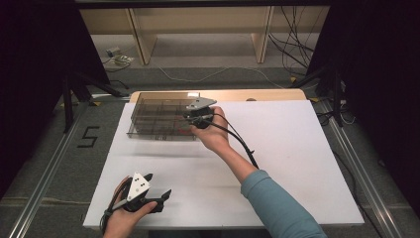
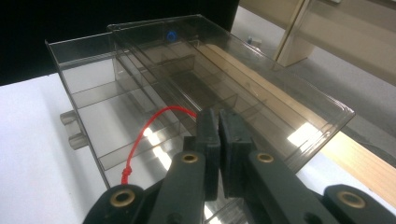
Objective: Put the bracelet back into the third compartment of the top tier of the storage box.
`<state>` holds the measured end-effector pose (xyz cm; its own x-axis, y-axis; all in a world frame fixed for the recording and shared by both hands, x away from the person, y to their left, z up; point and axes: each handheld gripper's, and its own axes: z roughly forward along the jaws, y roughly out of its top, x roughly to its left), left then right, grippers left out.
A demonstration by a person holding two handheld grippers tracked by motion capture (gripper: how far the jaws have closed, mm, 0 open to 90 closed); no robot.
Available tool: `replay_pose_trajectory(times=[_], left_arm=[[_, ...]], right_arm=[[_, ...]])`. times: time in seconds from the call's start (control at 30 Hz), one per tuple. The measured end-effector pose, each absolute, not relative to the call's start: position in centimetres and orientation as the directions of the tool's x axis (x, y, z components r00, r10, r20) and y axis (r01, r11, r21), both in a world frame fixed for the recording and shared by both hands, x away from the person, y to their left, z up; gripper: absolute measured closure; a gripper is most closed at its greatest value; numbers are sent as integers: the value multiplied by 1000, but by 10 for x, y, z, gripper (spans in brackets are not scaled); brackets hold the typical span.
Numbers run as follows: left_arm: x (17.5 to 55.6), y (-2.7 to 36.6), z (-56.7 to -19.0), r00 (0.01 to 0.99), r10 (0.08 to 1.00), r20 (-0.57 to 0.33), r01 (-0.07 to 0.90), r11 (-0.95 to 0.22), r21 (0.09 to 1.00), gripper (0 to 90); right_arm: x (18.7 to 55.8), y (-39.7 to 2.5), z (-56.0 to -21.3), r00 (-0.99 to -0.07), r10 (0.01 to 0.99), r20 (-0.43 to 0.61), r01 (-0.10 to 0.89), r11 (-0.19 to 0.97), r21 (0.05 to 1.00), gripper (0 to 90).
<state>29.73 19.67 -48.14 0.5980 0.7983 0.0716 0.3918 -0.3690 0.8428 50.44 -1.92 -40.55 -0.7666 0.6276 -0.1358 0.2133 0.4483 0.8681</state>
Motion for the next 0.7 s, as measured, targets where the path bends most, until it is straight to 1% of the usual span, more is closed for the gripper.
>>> replay_pose_trajectory(times=[0.5,0.7], left_arm=[[297,197,-481,597,799,72,391,-368,844,168],[297,197,-481,597,799,72,391,-368,843,169]], right_arm=[[507,-18,-412,-767,620,-165,204,480,853,858],[506,-18,-413,-774,614,-155,215,485,848,814]])
